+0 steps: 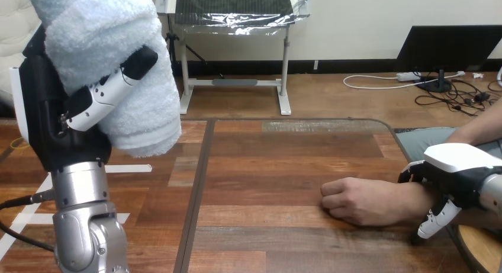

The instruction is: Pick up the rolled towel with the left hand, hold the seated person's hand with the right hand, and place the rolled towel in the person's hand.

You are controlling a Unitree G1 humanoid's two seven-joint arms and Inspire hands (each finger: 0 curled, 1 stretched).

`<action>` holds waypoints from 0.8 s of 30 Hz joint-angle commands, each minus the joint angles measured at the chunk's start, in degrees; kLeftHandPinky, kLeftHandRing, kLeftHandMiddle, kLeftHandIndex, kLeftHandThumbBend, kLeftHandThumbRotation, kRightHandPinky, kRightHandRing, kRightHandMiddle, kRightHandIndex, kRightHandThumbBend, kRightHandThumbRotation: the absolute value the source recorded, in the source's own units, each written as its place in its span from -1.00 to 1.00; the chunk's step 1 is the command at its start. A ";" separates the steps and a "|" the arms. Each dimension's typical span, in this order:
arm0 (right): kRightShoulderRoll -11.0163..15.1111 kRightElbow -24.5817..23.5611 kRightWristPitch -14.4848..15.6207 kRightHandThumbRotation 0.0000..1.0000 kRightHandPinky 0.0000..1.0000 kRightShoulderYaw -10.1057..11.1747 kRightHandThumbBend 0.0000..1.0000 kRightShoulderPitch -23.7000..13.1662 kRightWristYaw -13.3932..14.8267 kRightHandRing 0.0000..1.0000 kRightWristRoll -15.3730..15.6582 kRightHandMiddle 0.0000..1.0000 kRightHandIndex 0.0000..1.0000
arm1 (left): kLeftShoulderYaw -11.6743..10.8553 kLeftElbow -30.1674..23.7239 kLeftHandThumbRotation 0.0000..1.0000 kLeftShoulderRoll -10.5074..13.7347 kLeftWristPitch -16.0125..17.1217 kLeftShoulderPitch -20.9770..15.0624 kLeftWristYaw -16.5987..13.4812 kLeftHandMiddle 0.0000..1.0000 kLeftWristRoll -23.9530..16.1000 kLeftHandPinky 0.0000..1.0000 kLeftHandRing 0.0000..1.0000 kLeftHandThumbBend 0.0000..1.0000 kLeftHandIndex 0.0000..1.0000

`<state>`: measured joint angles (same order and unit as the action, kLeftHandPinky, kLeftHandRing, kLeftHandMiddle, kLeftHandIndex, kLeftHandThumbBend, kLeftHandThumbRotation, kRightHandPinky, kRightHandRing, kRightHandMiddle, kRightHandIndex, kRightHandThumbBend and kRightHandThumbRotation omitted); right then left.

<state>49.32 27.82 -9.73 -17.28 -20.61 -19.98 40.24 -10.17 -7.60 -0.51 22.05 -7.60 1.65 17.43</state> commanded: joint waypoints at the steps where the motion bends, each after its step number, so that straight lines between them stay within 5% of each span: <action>1: 1.81 -0.41 0.79 -0.35 0.21 1.74 1.00 -1.20 -0.25 0.56 -0.71 0.63 0.65 | 0.53 -2.25 -1.00 -0.23 0.90 -2.64 0.45 -0.32 -0.19 -0.57 -0.45 0.08 -0.23; 24: 1.76 -0.29 0.65 -0.42 0.24 1.56 1.00 -1.53 -0.21 0.56 -0.40 0.63 0.65 | 0.26 -2.31 -1.00 -0.07 0.77 -2.84 0.57 -0.32 0.05 -0.56 -0.45 0.08 -0.23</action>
<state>49.32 27.76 -9.73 -17.25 -20.61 -20.11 40.26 -10.17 -7.60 -0.71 22.05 -7.61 1.66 17.43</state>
